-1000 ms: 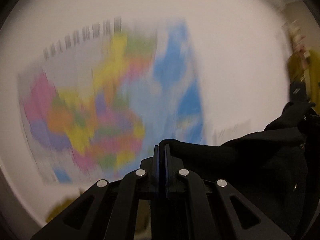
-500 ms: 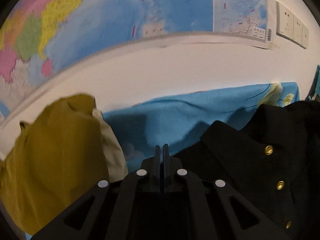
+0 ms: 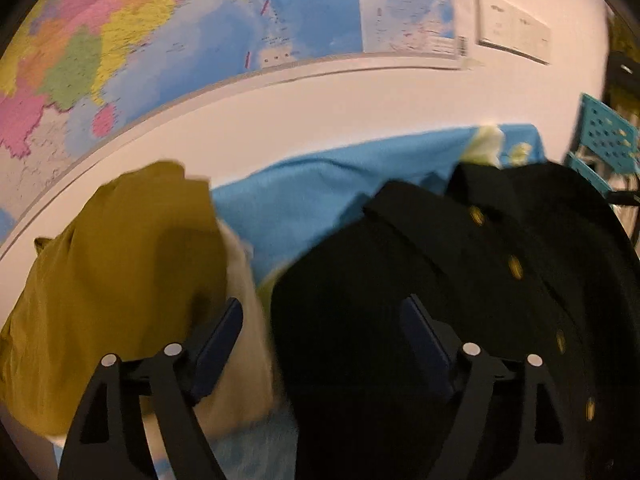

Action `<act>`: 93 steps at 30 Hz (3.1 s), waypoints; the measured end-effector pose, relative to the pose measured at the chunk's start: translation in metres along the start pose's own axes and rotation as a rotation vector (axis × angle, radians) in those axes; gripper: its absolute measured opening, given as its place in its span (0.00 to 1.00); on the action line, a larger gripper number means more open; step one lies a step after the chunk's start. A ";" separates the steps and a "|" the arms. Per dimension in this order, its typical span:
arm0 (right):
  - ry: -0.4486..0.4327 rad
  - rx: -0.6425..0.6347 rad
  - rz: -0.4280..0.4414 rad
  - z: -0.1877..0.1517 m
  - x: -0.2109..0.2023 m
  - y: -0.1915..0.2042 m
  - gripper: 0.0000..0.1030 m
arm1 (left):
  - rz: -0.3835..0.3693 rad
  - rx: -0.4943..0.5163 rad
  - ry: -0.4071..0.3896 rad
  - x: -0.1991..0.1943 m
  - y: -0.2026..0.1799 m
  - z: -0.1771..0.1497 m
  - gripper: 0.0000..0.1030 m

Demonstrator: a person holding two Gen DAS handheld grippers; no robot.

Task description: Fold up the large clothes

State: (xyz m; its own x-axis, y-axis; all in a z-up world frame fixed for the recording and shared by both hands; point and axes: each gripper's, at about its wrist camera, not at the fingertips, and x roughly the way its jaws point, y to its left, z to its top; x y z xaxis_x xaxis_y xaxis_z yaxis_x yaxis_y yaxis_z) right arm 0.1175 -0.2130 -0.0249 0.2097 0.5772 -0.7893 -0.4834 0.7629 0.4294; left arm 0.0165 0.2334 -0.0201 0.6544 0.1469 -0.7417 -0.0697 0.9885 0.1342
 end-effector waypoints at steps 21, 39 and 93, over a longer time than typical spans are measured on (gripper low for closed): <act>-0.207 0.055 -0.371 -0.068 -0.141 -0.017 0.05 | -0.089 0.017 0.031 -0.059 0.022 -0.084 0.81; 0.041 -0.225 -0.175 -0.149 -0.040 0.059 0.58 | -0.278 0.035 0.198 -0.045 -0.002 -0.138 0.77; 0.036 -0.448 0.243 -0.013 -0.045 0.205 0.07 | -0.498 0.078 -0.157 -0.106 -0.071 -0.037 0.78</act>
State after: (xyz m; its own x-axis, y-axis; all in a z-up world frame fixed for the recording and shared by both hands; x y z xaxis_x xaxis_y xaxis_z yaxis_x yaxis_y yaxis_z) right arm -0.0021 -0.0868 0.0931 0.0203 0.7060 -0.7080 -0.8332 0.4034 0.3783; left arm -0.0763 0.1492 0.0246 0.6990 -0.3530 -0.6220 0.3309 0.9306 -0.1563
